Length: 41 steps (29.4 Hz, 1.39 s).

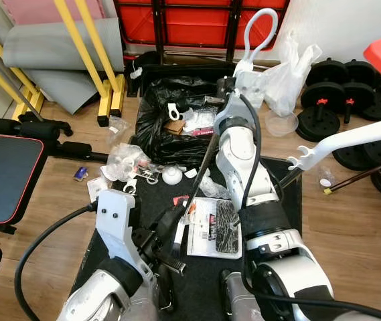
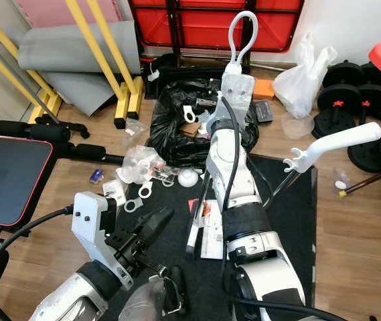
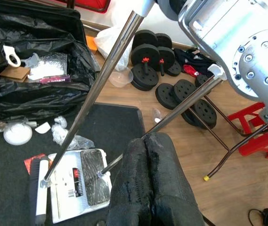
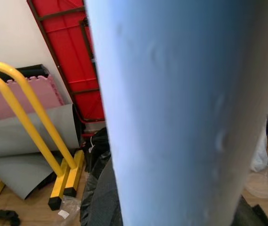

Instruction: Sweep floor

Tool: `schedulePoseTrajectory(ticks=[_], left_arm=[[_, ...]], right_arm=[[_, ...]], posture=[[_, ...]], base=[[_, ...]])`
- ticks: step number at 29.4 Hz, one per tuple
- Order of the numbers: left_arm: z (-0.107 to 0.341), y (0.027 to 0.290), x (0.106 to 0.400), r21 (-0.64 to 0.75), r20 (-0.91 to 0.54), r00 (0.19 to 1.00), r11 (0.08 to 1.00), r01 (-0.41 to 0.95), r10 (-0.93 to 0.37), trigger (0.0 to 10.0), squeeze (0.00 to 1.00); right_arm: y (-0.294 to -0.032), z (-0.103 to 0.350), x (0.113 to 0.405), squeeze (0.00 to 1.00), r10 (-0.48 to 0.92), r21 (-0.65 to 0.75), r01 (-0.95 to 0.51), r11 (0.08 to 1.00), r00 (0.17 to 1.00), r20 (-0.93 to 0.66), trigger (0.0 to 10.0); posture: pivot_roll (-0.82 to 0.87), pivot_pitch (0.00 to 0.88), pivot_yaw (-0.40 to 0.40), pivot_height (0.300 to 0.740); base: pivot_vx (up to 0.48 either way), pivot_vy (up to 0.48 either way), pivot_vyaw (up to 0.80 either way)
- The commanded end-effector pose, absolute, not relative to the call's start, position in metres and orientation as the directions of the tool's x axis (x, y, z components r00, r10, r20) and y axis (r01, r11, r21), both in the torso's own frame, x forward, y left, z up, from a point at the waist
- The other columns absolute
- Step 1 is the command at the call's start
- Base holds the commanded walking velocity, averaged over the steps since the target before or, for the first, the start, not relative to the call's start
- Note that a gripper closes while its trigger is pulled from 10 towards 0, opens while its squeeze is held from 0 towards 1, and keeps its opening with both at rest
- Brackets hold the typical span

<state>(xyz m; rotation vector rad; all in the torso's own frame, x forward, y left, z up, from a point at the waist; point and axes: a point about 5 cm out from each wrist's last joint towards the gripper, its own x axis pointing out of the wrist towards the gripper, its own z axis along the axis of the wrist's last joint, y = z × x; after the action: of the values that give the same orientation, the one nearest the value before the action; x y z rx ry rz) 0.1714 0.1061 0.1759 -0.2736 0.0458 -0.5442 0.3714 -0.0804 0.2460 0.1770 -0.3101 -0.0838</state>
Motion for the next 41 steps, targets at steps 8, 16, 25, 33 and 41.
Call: schedulePoseTrajectory(ticks=[8, 16, 25, 33, 41], left_arm=[[0.171, 0.106, 0.17, -0.282, 0.005, 0.844, 0.809, 0.515, -0.536, 10.0, 0.0], [0.171, 0.106, 0.171, -0.281, 0.007, 0.845, 0.81, 0.514, -0.534, 10.0, 0.0], [0.17, 0.106, 0.172, -0.284, 0.006, 0.844, 0.808, 0.516, -0.536, 10.0, 0.0], [0.168, 0.105, 0.17, -0.289, 0.004, 0.842, 0.805, 0.518, -0.54, 10.0, 0.0], [0.168, 0.105, 0.17, -0.291, 0.004, 0.84, 0.803, 0.519, -0.542, 10.0, 0.0]], right_arm=[[-0.089, 0.256, 0.372, 0.0, -0.141, 0.103, 0.114, 0.988, 0.939, 0.314, 10.0], [-0.086, 0.271, 0.372, 0.0, -0.147, 0.146, 0.102, 0.984, 0.927, 0.344, 10.0], [-0.097, 0.273, 0.376, 0.0, -0.201, 0.1, 0.179, 0.979, 0.933, 0.298, 10.0], [-0.116, 0.272, 0.38, 0.0, -0.29, 0.083, 0.278, 0.957, 0.924, 0.247, 10.0], [-0.113, 0.275, 0.38, 0.0, -0.289, 0.111, 0.269, 0.957, 0.925, 0.248, 10.0]], posture=[[-0.08, 0.336, -0.002, 0.74], [-0.08, 0.331, -0.005, 0.74], [-0.08, 0.321, -0.006, 0.74], [-0.08, 0.302, -0.006, 0.74], [-0.08, 0.308, -0.005, 0.74]], base=[[0.0, 0.0, 0.0], [0.0, 0.0, 0.0], [0.0, 0.0, 0.0], [0.0, 0.0, 0.0], [0.0, 0.0, 0.0]])
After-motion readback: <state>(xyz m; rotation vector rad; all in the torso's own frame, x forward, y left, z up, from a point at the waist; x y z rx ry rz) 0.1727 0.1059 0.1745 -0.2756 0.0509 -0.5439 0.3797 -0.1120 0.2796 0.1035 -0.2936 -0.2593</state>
